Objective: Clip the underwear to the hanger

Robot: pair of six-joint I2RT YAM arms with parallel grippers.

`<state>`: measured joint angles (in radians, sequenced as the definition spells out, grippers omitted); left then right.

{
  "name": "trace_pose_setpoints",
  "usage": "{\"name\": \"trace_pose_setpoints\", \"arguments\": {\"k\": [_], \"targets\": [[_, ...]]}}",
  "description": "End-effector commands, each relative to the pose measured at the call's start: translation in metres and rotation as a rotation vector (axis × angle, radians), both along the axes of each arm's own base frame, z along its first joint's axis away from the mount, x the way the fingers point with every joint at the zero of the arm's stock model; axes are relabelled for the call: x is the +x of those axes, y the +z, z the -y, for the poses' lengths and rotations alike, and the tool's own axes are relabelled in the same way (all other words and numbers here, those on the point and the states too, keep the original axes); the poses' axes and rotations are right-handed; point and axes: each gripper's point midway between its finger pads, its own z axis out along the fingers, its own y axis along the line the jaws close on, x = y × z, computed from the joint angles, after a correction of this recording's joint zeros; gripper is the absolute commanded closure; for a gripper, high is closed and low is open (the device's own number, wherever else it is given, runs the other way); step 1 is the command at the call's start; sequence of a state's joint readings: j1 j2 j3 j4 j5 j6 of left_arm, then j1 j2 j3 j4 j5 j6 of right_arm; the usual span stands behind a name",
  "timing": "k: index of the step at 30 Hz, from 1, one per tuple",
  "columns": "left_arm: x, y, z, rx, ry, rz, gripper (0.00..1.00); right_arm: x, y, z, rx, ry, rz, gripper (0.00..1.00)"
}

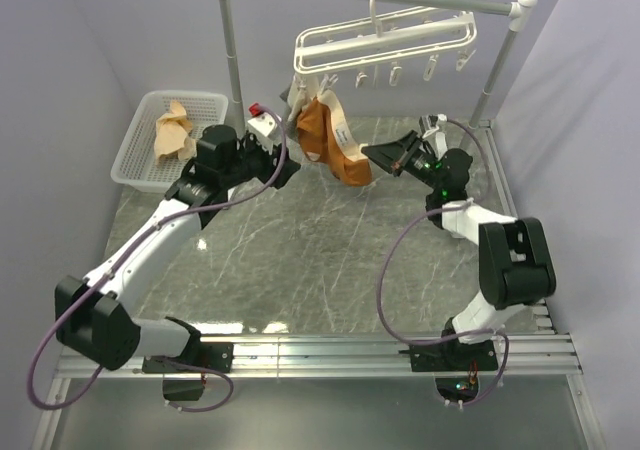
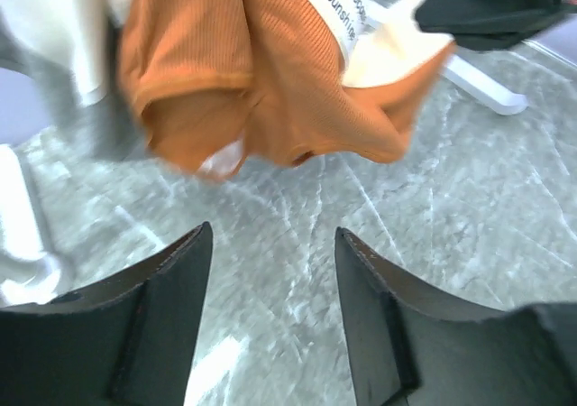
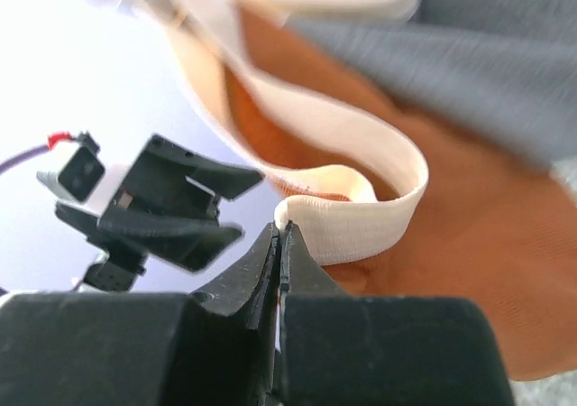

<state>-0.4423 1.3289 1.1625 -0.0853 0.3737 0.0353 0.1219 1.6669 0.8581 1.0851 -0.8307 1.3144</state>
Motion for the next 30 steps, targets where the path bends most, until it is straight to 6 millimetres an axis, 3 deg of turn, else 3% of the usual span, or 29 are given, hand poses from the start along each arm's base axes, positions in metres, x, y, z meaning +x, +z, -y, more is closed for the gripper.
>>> {"name": "trace_pose_setpoints", "arguments": {"k": [1,6,10,15,17,20,24,29,30], "targets": [[-0.010,0.011,-0.014,0.022,0.091,0.043,0.40,-0.020,0.012,0.008,-0.070,-0.035,0.098,1.00],[-0.049,0.017,0.014,-0.012,-0.025,0.064,0.47,-0.051,0.021,0.018,-0.179,-0.045,0.180,1.00],[-0.063,0.009,0.040,-0.071,-0.080,0.007,0.55,-0.070,0.030,0.024,-0.321,-0.072,0.333,1.00],[-0.039,0.013,0.066,-0.153,-0.072,-0.018,0.66,-0.096,0.042,0.029,-0.430,-0.085,0.471,1.00],[-0.028,0.034,0.077,-0.216,-0.074,0.007,0.70,-0.104,0.044,0.029,-0.472,-0.077,0.538,1.00],[-0.014,0.047,0.100,-0.275,-0.104,0.001,0.77,-0.115,0.047,0.027,-0.527,-0.062,0.619,1.00],[-0.005,0.048,0.136,-0.314,-0.170,0.007,0.84,-0.124,0.042,0.013,-0.593,0.021,0.678,1.00],[-0.006,0.058,0.163,-0.367,-0.211,0.010,0.90,-0.132,0.036,-0.010,-0.635,0.093,0.763,1.00],[-0.003,0.052,0.167,-0.367,-0.206,-0.005,0.91,-0.135,0.037,-0.015,-0.633,0.103,0.774,1.00]]}}
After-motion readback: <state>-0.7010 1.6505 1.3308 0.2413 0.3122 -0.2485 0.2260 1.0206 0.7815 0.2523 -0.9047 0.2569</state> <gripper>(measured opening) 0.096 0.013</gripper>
